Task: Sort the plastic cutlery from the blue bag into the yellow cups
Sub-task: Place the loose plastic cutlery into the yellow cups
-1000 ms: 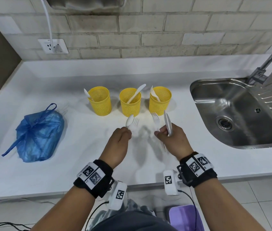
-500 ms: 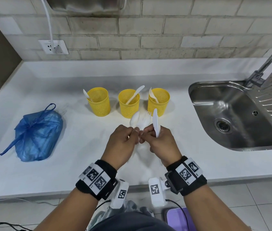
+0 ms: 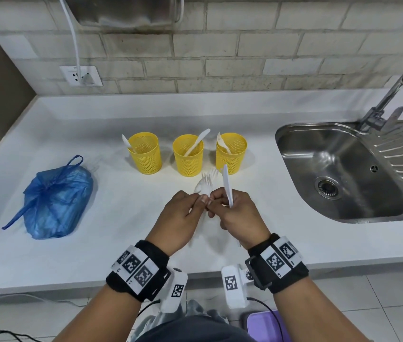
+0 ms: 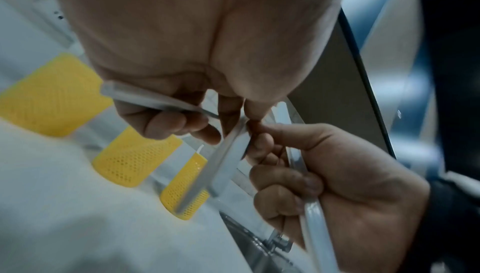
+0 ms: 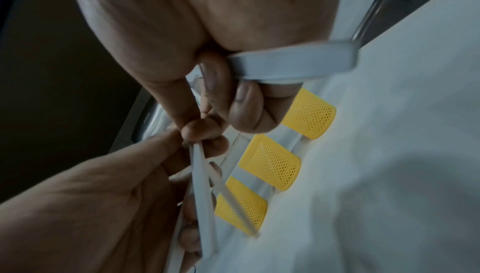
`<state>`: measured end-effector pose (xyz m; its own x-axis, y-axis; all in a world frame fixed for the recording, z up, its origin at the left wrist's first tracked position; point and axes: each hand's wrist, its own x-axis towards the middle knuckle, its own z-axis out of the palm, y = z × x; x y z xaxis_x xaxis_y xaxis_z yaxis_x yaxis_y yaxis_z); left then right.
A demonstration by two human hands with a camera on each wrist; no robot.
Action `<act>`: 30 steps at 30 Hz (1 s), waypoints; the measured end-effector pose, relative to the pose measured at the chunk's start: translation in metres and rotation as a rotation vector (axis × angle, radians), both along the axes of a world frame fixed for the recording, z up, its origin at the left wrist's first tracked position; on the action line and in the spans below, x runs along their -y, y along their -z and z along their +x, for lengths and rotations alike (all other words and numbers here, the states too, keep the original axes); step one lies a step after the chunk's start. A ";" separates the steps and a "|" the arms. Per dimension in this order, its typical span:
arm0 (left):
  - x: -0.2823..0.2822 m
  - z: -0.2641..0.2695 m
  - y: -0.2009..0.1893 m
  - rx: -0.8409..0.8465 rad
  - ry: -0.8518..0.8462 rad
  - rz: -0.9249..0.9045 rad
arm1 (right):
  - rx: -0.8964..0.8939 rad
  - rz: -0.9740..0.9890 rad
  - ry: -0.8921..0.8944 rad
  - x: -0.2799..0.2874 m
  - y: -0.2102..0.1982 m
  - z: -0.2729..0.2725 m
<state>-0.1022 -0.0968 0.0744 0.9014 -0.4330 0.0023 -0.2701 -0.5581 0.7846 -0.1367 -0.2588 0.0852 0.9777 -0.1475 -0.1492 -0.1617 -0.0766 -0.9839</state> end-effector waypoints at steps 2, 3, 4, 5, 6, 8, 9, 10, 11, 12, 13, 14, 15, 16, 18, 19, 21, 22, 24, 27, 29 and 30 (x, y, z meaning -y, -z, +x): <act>0.000 -0.004 -0.005 -0.094 -0.003 -0.047 | 0.025 -0.064 -0.004 0.000 -0.001 -0.004; 0.001 -0.006 -0.009 -0.130 -0.016 -0.084 | 0.041 -0.103 0.000 -0.001 0.001 -0.005; 0.002 -0.010 -0.013 -0.157 -0.027 -0.120 | 0.058 -0.152 0.008 -0.001 0.002 -0.007; 0.003 -0.013 -0.016 -0.193 -0.042 -0.157 | 0.072 -0.194 0.019 -0.002 0.004 -0.008; 0.004 -0.015 -0.018 -0.241 -0.057 -0.193 | 0.087 -0.223 0.024 -0.003 0.005 -0.011; 0.008 -0.019 -0.018 -0.343 -0.087 -0.287 | 0.138 -0.274 0.002 -0.006 0.002 -0.017; 0.009 -0.021 -0.017 -0.380 -0.103 -0.336 | 0.163 -0.299 -0.013 -0.007 0.001 -0.020; 0.011 -0.023 -0.016 -0.401 -0.115 -0.369 | 0.182 -0.314 -0.020 -0.007 0.001 -0.022; 0.012 -0.025 -0.014 -0.404 -0.125 -0.386 | 0.185 -0.309 -0.016 -0.006 0.000 -0.023; 0.013 -0.028 -0.014 -0.397 -0.129 -0.384 | 0.180 -0.286 -0.009 -0.005 0.000 -0.024; 0.014 -0.030 -0.014 -0.379 -0.135 -0.372 | 0.171 -0.253 -0.002 -0.004 -0.001 -0.024; 0.016 -0.033 -0.013 -0.355 -0.140 -0.359 | 0.159 -0.215 -0.002 -0.002 -0.003 -0.025; 0.018 -0.034 -0.013 -0.330 -0.148 -0.348 | 0.147 -0.171 -0.007 0.000 -0.006 -0.026; 0.019 -0.036 -0.012 -0.307 -0.160 -0.335 | 0.133 -0.127 -0.017 0.003 -0.010 -0.028; 0.021 -0.039 -0.011 -0.249 -0.169 -0.294 | 0.089 -0.043 -0.009 0.008 -0.016 -0.030; 0.022 -0.040 -0.010 -0.203 -0.160 -0.257 | 0.064 -0.019 0.016 0.010 -0.018 -0.030; 0.023 -0.041 -0.006 -0.109 -0.144 -0.191 | 0.048 -0.014 0.061 0.011 -0.017 -0.029; 0.023 -0.041 -0.005 -0.069 -0.136 -0.167 | 0.055 -0.020 0.075 0.011 -0.014 -0.028; 0.022 -0.041 -0.001 -0.014 -0.122 -0.114 | 0.063 -0.024 0.091 0.009 -0.011 -0.026; 0.017 -0.038 -0.001 0.081 -0.081 0.020 | 0.069 -0.004 0.090 0.003 -0.012 -0.023; 0.012 -0.034 -0.003 0.143 -0.071 0.089 | 0.059 0.041 0.118 -0.002 -0.011 -0.019; 0.009 -0.030 -0.004 0.167 -0.066 0.115 | 0.045 0.081 0.146 -0.004 -0.010 -0.016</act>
<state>-0.1324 -0.1059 0.0785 0.9189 -0.3793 0.1083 -0.3513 -0.6619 0.6622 -0.1523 -0.2543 0.0950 0.9529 -0.2775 -0.1227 -0.1207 0.0242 -0.9924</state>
